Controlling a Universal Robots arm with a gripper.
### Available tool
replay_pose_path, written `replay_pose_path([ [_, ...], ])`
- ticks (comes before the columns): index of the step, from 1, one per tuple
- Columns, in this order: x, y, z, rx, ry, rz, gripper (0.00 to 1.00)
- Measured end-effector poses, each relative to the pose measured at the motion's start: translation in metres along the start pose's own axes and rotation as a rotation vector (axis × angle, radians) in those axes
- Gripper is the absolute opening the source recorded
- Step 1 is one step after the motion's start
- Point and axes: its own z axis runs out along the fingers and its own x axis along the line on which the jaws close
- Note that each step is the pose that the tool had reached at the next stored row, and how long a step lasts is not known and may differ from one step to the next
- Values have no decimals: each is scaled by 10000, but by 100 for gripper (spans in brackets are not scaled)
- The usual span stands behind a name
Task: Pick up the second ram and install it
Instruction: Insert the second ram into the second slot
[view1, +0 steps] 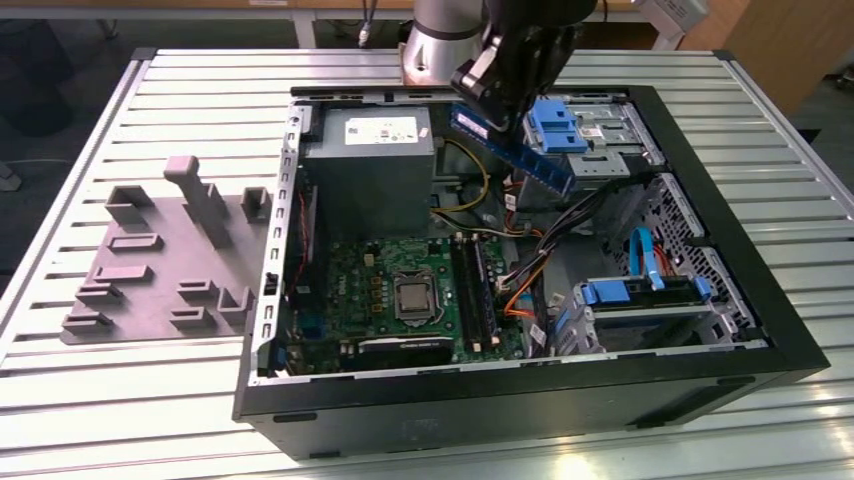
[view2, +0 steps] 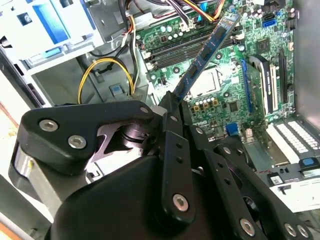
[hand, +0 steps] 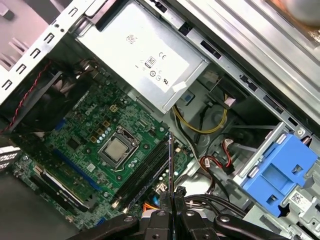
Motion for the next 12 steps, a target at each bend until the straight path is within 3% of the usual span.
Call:
replay_pose_path([
  [12,0,0,11,24,-25,984,14],
])
